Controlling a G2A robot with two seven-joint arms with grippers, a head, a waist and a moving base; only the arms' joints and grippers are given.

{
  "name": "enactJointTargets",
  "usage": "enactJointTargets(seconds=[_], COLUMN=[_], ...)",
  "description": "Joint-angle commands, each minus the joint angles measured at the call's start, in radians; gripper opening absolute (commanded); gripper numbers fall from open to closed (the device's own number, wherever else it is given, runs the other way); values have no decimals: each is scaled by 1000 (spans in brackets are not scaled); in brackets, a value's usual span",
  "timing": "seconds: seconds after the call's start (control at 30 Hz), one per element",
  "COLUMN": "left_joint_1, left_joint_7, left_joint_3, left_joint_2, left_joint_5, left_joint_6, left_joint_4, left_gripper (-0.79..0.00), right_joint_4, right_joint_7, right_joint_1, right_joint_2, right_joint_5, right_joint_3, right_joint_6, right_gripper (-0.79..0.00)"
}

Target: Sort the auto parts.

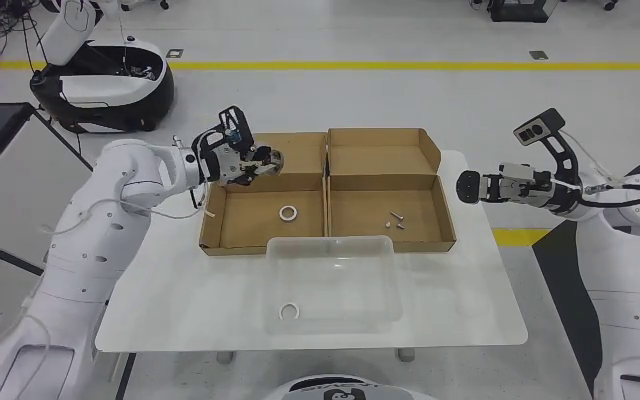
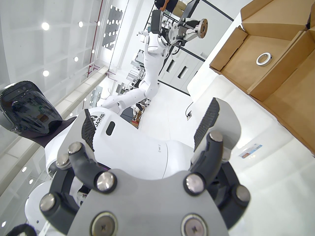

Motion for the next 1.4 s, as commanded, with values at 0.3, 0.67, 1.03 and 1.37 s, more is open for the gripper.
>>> enactJointTargets(seconds=[0.3, 0.67, 1.03, 1.37], left_joint_1=[-177, -191, -157, -144], left_joint_7=[-99, -119, -86, -84], left_joint_3=[204, 323, 359, 406], left_joint_2=[-54, -76, -83, -101], left_joint_5=[134, 364, 404, 436], left_joint_6=[16, -15, -36, -32], left_joint_4=[180, 272, 300, 304], left_gripper=[-785, -785, -785, -785], right_joint_4=[0, 0, 0, 0], right_joint_7=[0, 0, 0, 0], right_joint_1=[0, 0, 0, 0], right_joint_2=[0, 0, 0, 0], right_joint_5=[0, 0, 0, 0], right_joint_3=[0, 0, 0, 0], right_joint_6=[0, 0, 0, 0], right_gripper=[0, 0, 0, 0])
